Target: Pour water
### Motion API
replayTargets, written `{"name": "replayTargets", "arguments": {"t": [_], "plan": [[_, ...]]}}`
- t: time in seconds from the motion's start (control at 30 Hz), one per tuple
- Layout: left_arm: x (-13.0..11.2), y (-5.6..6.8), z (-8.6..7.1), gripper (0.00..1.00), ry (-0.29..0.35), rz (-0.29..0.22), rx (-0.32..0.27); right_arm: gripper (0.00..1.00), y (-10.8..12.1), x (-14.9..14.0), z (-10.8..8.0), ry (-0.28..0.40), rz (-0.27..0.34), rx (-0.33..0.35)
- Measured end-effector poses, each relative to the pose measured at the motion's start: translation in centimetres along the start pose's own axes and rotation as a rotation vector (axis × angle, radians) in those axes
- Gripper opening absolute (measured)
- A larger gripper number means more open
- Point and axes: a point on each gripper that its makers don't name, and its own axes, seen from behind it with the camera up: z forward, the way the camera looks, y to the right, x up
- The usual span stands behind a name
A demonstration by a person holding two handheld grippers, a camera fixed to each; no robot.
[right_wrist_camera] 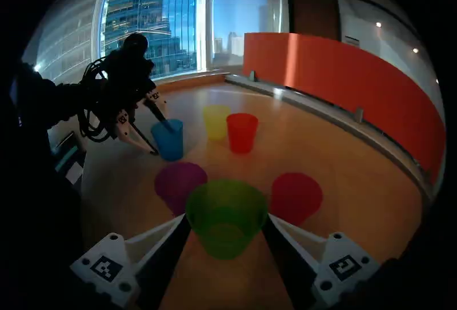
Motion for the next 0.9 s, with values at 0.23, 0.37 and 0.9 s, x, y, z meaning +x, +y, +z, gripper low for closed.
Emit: {"name": "replayTargets", "arguments": {"t": [0.23, 0.37, 0.9], "plan": [[-0.5, -0.2, -1.3, 0.96, 0.018, -0.030, 0.013, 0.89, 0.0, -1.4, 0.7, -0.018, 0.010, 0.001], [-0.5, -0.2, -1.9, 0.96, 0.027, -0.040, 0.017, 0.89, 0.0, -2.2, 1.0, -0.026, 0.012, -0.001], [-0.4, 0.4, -2.7, 0.96, 0.039, -0.038, 0.022, 0.90, -0.1, -3.6, 0.7, -0.036, 0.009, -0.028]]}}
